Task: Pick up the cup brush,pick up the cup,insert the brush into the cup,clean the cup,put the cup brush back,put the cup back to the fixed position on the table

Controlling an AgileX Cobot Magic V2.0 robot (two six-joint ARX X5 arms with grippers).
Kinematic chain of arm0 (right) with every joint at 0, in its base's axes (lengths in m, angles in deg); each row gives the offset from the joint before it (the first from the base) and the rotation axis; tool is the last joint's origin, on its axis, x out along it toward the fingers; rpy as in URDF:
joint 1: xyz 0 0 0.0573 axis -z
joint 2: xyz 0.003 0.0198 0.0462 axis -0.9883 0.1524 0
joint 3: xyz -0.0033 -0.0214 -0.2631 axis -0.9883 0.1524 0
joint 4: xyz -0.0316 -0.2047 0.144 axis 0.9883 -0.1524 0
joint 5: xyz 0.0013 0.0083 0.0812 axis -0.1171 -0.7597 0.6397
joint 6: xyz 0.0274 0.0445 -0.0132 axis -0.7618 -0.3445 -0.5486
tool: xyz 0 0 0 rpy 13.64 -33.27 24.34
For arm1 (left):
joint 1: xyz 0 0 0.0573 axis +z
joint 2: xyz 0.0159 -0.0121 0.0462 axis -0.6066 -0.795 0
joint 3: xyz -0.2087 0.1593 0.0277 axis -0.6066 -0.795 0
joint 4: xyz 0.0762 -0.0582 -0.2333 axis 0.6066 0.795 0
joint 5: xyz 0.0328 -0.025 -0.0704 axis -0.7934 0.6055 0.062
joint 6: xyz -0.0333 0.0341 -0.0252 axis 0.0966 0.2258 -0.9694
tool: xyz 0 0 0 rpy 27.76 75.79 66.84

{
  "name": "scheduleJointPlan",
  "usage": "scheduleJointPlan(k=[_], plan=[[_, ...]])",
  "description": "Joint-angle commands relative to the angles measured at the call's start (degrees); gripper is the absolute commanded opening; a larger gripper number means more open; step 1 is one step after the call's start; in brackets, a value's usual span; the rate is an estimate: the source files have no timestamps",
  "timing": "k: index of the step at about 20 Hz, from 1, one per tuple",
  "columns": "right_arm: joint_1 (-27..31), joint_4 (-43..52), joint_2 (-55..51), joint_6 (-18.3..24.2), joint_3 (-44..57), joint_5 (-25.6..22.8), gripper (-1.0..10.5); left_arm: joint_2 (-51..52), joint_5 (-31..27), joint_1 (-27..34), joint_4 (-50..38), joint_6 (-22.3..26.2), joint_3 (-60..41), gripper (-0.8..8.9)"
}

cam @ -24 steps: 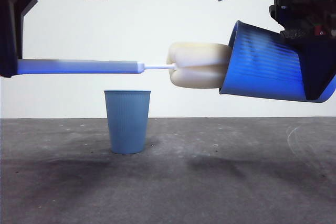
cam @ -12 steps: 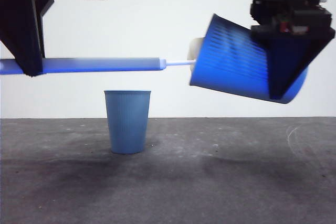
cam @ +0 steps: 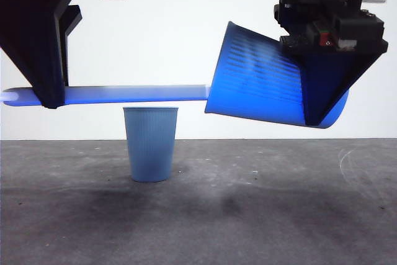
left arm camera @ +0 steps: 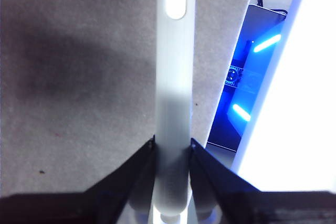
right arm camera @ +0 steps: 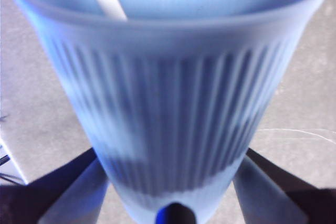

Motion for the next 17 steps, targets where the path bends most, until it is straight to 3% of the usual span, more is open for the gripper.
scheduleJointPlan(k=[1,9,17], plan=[[-0.46,-0.74,0.5,-2.95,-0.11,-0.63,-0.1,-0.26,-2.54,1.66,0.2,-2.73,-0.13,-0.09],[1.44,-2.19,0.35,-7.06,-0.11,-1.05,-0.1,2.51,-2.4,8.0,1.36,-3.89,-0.13,-0.09],[5.46,0.59,-1.84,-11.06,-0.11,-1.01,-0.1,8.76,-2.6,10.14,0.42,-4.85,-0.13,-0.09]])
